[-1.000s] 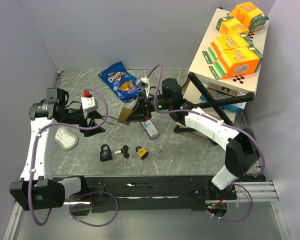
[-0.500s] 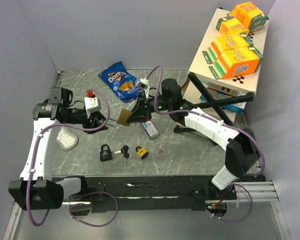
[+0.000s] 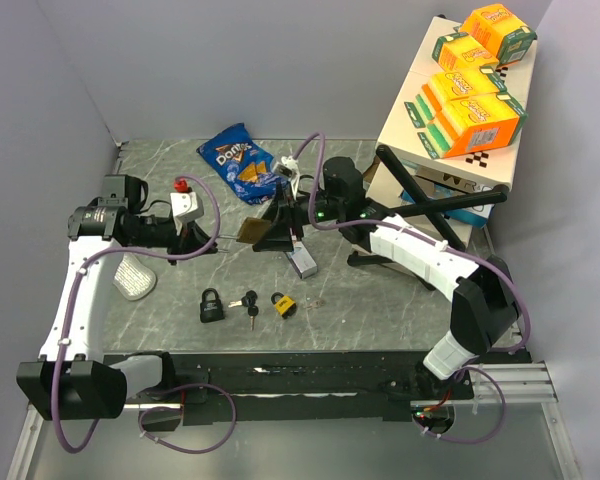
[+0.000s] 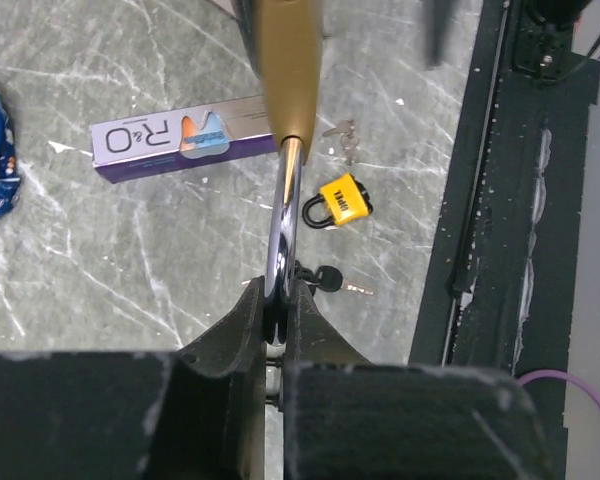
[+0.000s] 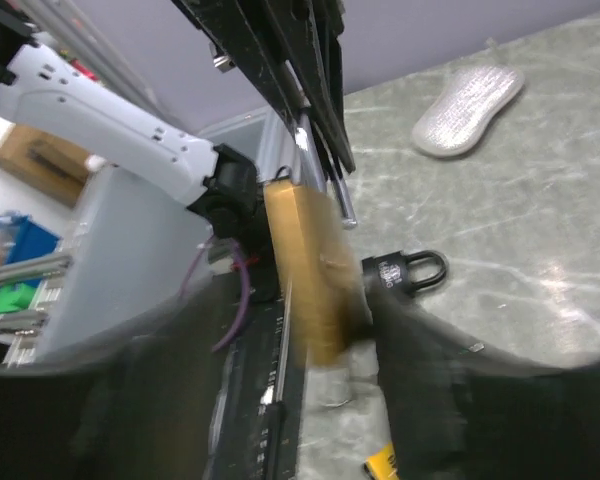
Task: Lock with the key
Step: Lock the lock.
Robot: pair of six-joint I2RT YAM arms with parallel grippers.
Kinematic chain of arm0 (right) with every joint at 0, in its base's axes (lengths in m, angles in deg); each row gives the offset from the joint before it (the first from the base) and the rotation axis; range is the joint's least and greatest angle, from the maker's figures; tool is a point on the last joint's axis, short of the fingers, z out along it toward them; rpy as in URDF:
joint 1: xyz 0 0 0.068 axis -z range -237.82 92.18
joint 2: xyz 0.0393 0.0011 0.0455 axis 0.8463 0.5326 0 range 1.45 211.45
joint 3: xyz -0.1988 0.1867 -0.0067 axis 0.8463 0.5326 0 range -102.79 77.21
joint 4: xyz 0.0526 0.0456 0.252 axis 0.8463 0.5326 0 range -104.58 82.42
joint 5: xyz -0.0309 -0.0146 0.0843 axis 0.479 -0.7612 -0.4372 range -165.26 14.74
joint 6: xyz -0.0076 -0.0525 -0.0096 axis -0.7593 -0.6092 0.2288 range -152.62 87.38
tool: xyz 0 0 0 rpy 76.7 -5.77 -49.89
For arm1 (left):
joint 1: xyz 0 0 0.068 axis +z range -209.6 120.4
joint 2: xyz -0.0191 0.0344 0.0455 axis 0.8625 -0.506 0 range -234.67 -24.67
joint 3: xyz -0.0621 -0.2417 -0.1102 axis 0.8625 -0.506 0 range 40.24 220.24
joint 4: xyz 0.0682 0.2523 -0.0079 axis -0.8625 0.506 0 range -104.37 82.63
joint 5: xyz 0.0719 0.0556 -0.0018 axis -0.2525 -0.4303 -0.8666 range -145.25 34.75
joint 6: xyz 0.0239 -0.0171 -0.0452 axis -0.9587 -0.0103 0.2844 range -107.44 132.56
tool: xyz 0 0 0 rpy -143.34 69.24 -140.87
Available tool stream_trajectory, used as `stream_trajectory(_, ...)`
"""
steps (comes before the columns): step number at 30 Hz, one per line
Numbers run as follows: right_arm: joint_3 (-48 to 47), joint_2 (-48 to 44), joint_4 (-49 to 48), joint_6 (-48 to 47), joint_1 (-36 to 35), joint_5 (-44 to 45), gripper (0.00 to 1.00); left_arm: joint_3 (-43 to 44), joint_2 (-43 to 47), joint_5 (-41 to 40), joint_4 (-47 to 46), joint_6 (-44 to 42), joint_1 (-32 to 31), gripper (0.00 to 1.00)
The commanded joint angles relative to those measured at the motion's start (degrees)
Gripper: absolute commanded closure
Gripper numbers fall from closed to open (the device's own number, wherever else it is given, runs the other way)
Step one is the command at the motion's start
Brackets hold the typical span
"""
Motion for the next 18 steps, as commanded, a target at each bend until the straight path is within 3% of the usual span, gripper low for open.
stream_trajectory(1,-2.54,-3.15,-0.69,-1.44,-0.61,-0.3,0.14,0.61,1.74,4.91,-3.76,4.05,-0.14,0.99)
stream_trajectory(2,-2.72,-3.33,1.84,-3.53,-0.53,0.58,0.0,0.53,1.74,5.17,-3.84,4.59,-0.14,0.99)
stream_trajectory(18,-2.64,-5.0,12.41,-15.15,-0.26,11.49,0.0,2.11,2.18,7.02,-1.74,6.0,-0.05,0.99)
